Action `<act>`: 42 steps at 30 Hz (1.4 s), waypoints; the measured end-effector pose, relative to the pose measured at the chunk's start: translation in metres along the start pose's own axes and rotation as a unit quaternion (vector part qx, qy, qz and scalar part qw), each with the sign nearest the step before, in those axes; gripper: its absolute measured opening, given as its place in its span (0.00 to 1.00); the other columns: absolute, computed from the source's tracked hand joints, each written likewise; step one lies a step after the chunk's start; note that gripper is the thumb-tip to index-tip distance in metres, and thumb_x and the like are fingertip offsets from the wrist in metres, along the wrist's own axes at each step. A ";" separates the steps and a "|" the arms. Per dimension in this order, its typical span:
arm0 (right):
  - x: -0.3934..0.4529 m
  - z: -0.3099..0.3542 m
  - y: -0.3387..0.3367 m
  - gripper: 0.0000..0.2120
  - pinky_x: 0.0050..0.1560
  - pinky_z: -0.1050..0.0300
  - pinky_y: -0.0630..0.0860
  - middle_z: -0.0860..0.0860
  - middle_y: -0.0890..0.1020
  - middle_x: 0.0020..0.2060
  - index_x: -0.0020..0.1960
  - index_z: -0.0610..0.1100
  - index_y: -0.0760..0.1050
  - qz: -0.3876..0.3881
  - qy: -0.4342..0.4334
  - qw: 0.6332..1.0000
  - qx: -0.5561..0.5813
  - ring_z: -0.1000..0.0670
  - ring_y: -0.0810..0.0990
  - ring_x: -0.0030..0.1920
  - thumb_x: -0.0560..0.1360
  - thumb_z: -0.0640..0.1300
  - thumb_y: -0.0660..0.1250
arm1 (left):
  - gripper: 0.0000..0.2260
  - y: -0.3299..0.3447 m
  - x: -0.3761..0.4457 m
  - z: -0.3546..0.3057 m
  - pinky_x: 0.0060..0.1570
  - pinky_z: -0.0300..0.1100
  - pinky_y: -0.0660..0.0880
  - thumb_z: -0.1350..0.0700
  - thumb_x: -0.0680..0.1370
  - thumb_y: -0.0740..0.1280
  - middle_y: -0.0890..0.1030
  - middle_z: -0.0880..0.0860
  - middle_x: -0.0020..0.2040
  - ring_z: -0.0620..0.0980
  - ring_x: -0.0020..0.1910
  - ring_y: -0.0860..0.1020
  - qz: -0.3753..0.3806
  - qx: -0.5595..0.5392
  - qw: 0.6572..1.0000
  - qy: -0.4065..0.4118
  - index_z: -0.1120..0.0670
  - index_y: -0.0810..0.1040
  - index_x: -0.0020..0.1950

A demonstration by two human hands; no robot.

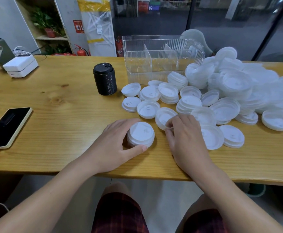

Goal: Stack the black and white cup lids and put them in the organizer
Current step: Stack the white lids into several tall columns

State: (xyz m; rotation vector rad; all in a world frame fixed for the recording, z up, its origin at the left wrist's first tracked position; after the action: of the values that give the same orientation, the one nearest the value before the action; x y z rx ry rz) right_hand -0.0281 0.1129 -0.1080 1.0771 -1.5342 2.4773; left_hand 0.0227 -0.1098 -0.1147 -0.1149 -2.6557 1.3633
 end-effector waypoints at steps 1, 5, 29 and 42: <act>0.000 0.001 0.000 0.06 0.51 0.46 0.70 0.50 0.78 0.47 0.52 0.44 0.77 0.000 0.000 1.000 0.006 0.45 0.73 0.49 0.79 0.38 0.74 | 0.35 0.000 0.000 0.001 0.82 0.49 0.63 0.30 0.78 0.72 0.68 0.31 0.78 0.38 0.81 0.62 -0.002 0.000 1.000 0.001 0.34 0.64 0.82; 0.000 0.001 -0.005 0.11 0.50 0.46 0.70 0.54 0.77 0.45 0.49 0.46 0.75 0.002 0.011 0.998 0.059 0.46 0.73 0.47 0.77 0.41 0.78 | 0.40 0.000 -0.001 0.000 0.81 0.48 0.63 0.27 0.75 0.74 0.67 0.31 0.78 0.37 0.81 0.62 -0.005 -0.007 1.000 -0.007 0.34 0.63 0.83; 0.002 0.015 -0.023 0.29 0.59 0.36 0.79 0.50 0.84 0.65 0.75 0.49 0.76 0.046 0.049 0.891 0.449 0.42 0.83 0.62 0.77 0.37 0.80 | 0.33 -0.028 0.014 -0.047 0.67 0.40 0.76 0.55 0.76 0.83 0.78 0.41 0.75 0.47 0.73 0.77 -0.113 -0.106 0.978 0.141 0.47 0.77 0.79; 0.000 0.021 -0.010 0.29 0.76 0.55 0.67 0.69 0.79 0.67 0.72 0.60 0.78 0.122 0.060 0.952 0.273 0.60 0.73 0.73 0.73 0.60 0.81 | 0.57 -0.022 -0.003 -0.019 0.78 0.47 0.68 0.37 0.69 0.85 0.68 0.34 0.79 0.39 0.81 0.64 -0.015 -0.031 0.998 0.054 0.25 0.47 0.85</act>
State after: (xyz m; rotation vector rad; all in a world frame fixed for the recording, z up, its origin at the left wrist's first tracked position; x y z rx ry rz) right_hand -0.0132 0.1014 -0.0952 0.7878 -1.0205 3.1825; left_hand 0.0291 -0.1082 -0.0860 -0.1511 -2.5998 1.2282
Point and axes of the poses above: each hand's wrist, its own x-axis towards the middle knuckle, its own y-axis out of the palm, z = x × y, the point moved 6 cm from there along x, towards the middle knuckle
